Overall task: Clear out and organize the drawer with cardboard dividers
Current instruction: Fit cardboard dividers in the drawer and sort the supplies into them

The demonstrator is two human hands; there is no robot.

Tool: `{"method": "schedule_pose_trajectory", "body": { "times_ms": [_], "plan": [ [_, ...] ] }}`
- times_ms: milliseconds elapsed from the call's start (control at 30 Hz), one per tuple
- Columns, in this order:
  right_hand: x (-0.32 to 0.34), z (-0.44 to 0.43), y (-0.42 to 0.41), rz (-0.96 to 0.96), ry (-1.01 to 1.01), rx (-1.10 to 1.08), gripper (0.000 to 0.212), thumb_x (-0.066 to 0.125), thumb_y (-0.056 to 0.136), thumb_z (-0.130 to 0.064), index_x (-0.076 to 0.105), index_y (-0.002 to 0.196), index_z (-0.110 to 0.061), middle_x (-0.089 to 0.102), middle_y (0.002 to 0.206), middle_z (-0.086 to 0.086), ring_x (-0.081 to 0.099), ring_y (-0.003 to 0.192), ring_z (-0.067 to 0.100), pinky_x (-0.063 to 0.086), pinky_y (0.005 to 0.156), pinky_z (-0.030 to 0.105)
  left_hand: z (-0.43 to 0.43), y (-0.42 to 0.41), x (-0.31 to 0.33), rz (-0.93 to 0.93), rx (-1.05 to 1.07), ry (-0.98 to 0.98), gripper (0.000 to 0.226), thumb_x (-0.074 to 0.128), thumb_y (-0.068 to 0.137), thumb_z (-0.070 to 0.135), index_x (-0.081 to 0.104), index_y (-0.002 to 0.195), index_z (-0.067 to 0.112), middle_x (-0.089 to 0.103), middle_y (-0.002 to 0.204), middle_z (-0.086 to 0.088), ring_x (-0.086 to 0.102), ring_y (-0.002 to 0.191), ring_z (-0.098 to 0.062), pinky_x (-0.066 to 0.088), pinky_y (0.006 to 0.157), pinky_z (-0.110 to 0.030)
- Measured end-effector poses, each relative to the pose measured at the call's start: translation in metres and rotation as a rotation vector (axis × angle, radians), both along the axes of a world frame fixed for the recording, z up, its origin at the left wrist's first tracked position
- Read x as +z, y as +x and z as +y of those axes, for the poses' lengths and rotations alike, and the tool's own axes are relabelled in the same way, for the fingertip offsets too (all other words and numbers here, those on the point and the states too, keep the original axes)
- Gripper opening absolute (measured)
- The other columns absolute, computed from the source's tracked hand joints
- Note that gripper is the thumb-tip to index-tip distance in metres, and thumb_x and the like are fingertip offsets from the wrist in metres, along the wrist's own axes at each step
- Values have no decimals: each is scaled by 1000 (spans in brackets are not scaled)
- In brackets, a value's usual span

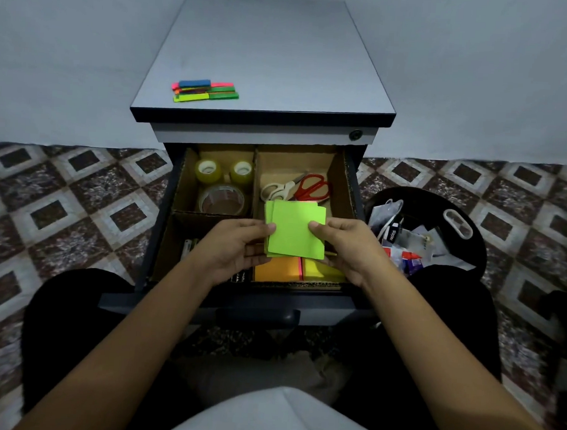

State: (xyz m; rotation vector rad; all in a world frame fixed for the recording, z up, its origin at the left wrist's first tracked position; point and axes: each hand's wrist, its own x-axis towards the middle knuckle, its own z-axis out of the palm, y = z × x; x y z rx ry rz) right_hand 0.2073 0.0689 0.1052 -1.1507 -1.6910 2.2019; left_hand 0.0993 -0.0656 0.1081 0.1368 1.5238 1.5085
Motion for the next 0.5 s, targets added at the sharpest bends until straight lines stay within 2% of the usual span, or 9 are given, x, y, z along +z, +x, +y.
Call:
{"method": "schedule_pose_trajectory", "body": {
  "times_ms": [67,133,200,367,433,500],
  "plan": [
    [0,0,-1,-3,32,-3,11,58,91,-10,66,83,-13,67,78,0,62,68,9,48,51,21,-3,-1,-4,7,15,6,6,58,89,10,63,91,9,67,82,-5,62,74,-17,53,60,-23],
    [0,0,-1,4,46,-32,14,56,91,-7,64,81,-10,66,64,-1,61,57,7,49,46,18,-6,-3,-7,-1,43,25,6,58,89,11,64,89,10,69,80,-4,62,76,-17,51,66,-25],
    [-1,2,0,-9,47,-46,16,54,93,-5,63,79,-9,65,55,-3,61,49,4,51,46,18,-9,-5,-8,-1,62,41,7,57,89,11,65,88,10,71,76,-2,63,76,-17,52,67,-25],
    [2,8,5,-49,-11,-9,11,53,94,-12,58,85,-11,61,74,4,61,60,9,54,53,23,-15,-7,-9,15,75,49,10,56,90,9,65,87,9,72,70,0,64,73,-14,55,57,-18],
    [2,6,6,-62,-10,50,8,56,93,-17,58,89,-11,60,76,3,59,64,10,53,56,26,-17,-7,-10,6,67,54,10,56,89,8,66,88,8,72,72,0,64,75,-15,55,61,-20],
    [0,3,5,-62,20,78,6,61,89,-15,59,85,-12,60,72,1,58,62,8,52,55,24,-17,-6,-12,7,62,56,9,57,89,9,66,88,8,73,74,-1,64,77,-16,54,69,-24]
  ]
}}
